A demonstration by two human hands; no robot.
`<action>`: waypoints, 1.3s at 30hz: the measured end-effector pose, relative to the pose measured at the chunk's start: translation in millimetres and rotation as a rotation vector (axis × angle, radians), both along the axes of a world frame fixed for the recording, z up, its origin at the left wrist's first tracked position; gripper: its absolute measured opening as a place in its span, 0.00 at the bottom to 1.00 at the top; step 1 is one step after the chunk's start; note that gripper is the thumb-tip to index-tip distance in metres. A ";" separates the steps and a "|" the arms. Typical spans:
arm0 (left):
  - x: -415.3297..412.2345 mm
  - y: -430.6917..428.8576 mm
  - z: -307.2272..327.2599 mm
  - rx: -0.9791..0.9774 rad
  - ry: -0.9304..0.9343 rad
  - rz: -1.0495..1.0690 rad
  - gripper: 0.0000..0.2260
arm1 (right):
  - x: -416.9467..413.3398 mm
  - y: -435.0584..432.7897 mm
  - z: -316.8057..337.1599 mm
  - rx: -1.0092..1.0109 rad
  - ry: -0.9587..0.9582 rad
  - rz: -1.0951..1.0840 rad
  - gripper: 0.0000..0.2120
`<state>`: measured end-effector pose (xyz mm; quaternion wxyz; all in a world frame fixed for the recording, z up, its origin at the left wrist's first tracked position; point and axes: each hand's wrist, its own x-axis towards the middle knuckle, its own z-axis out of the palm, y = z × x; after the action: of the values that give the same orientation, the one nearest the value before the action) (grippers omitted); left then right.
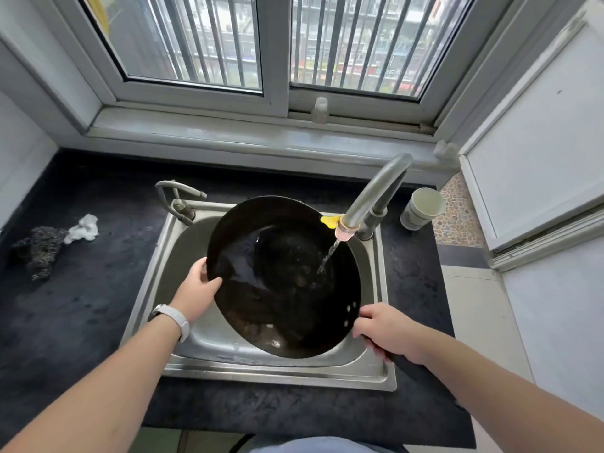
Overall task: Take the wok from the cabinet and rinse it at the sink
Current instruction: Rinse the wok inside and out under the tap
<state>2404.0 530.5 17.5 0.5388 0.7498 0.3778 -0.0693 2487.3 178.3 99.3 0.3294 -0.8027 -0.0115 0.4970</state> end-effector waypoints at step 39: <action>-47.1 7.0 45.3 0.383 0.031 0.028 0.30 | -30.6 41.1 -36.2 0.097 0.098 0.145 0.06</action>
<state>2356.8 537.5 62.8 0.3815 0.8321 0.4026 -0.0001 2456.7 219.3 63.0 0.3311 -0.7577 -0.0776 0.5570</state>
